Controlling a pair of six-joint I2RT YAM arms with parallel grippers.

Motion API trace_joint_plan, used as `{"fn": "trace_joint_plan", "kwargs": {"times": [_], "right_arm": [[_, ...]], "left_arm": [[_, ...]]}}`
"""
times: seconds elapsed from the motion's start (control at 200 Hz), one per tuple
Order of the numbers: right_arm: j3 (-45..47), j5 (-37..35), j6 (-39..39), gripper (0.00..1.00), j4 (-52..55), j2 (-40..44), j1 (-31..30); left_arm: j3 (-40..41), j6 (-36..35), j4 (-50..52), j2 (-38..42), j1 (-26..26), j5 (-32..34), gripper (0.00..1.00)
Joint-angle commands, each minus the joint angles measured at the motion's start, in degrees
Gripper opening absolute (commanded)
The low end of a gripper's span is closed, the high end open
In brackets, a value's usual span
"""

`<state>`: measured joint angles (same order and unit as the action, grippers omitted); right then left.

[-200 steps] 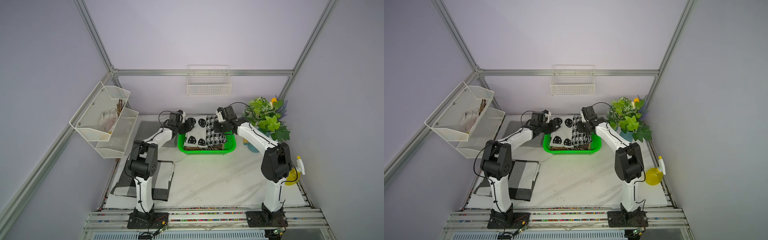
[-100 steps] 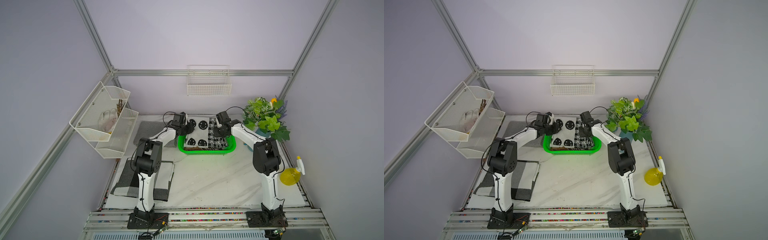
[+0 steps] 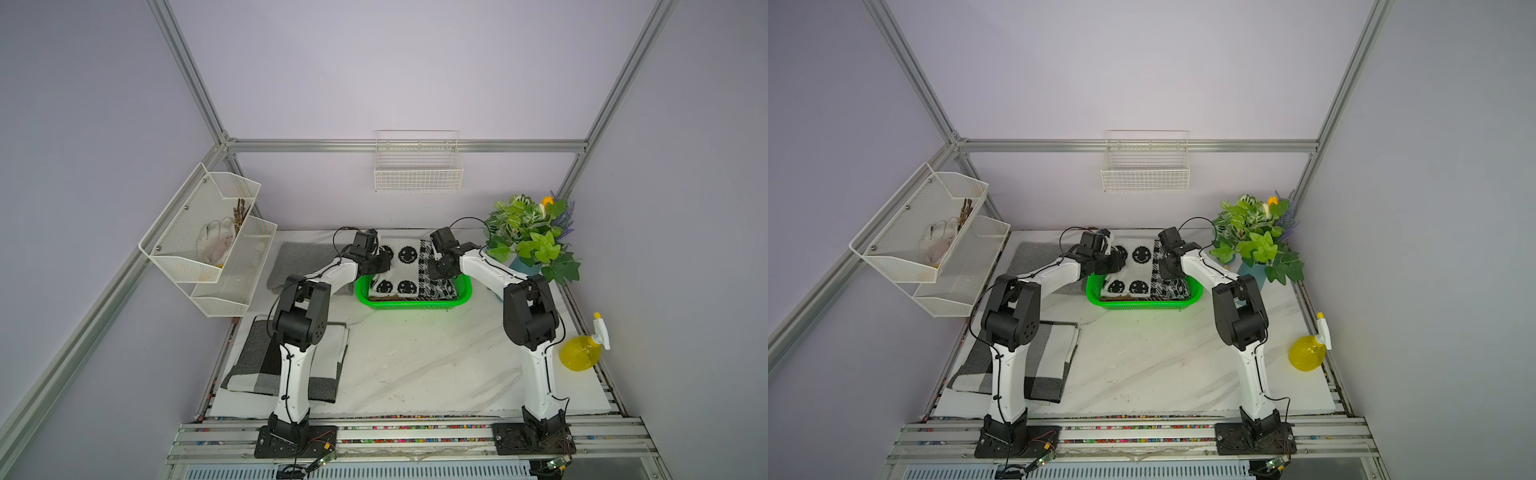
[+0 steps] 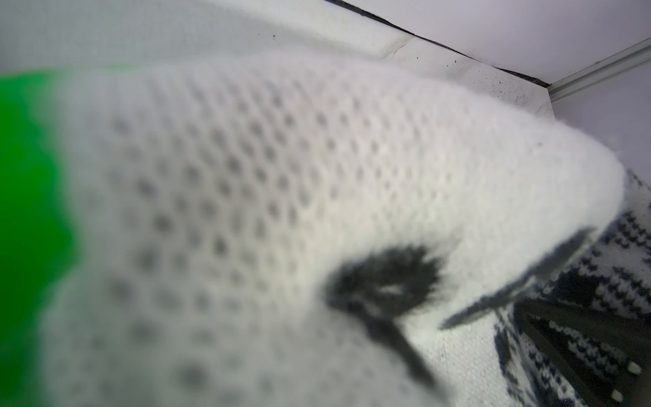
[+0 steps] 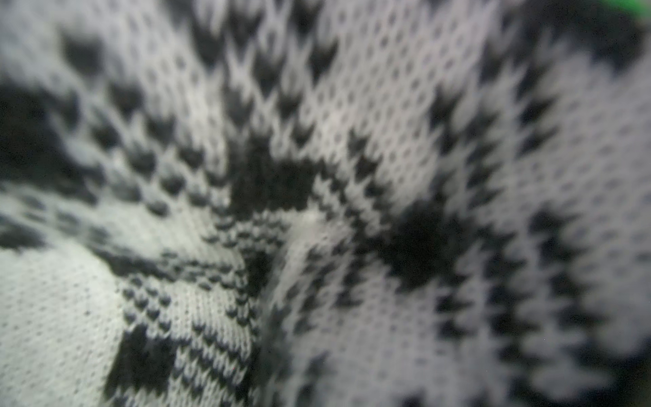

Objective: Put the folded scarf in the basket
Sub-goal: Place the scarf in the basket.

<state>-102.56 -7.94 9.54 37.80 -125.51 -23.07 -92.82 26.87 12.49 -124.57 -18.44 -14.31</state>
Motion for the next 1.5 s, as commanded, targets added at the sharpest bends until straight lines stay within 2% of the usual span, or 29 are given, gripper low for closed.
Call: {"fn": "trace_joint_plan", "kwargs": {"times": [0.0,0.025,0.06,0.125,0.2,0.29,0.355,0.545,0.705,0.785,0.915,0.99,1.065,1.245,1.495], "right_arm": [[1.44,-2.2,-0.45,0.17,4.69,1.53,-0.71],[1.87,-1.92,-0.55,0.15,4.39,2.38,-1.01],[2.09,-2.07,-0.49,0.18,4.45,3.55,-1.55],[2.23,-3.93,-0.08,0.35,4.89,5.77,-2.46],[2.3,-5.06,0.13,0.35,6.09,8.06,-3.3],[3.06,-6.88,0.16,0.44,7.07,10.28,-4.28],[3.75,-8.58,0.19,0.49,7.01,10.94,-4.44],[4.52,-12.61,1.0,0.54,8.62,12.43,-4.86],[3.12,-18.15,1.61,0.56,10.31,15.87,-8.45],[2.06,-19.0,1.62,0.56,10.17,16.94,-10.28],[1.33,-15.84,0.09,0.54,3.81,16.39,-10.82],[-2.7,-16.4,0.5,0.54,6.34,14.44,-11.03],[-2.77,-16.29,-0.31,0.53,2.28,13.4,-10.99],[-7.61,-16.34,-2.15,0.42,-4.37,5.97,-9.55],[-7.25,-15.37,-3.21,0.34,-10.22,2.46,-8.5]], "left_arm": [[2.84,-2.92,5.98,2.65,0.16,2.22,0.12],[3.5,-2.97,5.94,3.72,0.16,2.33,0.13],[4.45,-2.97,5.68,5.37,0.16,2.84,0.14],[5.59,-2.88,5.44,7.35,0.11,3.54,0.23],[5.09,-4.45,7.41,7.51,-0.34,2.66,0.23],[2.91,-4.68,9.54,6.0,-0.23,3.19,0.42],[2.19,-4.53,10.17,5.61,-0.28,3.78,0.5],[4.34,-4.04,8.02,9.48,-0.46,4.39,0.52],[4.39,-6.33,10.0,12.79,-0.52,7.81,0.54],[3.97,-6.75,11.43,13.37,-0.46,8.12,0.55],[3.11,-6.99,10.39,15.38,-0.59,10.62,0.55],[1.44,-8.15,12.72,16.71,-0.81,13.91,0.55],[1.54,-8.34,11.75,18.15,-0.81,16.51,0.56],[2.19,-4.78,-1.43,15.98,-0.81,7.31,0.55],[-1.75,-4.22,-12.88,8.86,-2.21,6.03,0.54]]}}
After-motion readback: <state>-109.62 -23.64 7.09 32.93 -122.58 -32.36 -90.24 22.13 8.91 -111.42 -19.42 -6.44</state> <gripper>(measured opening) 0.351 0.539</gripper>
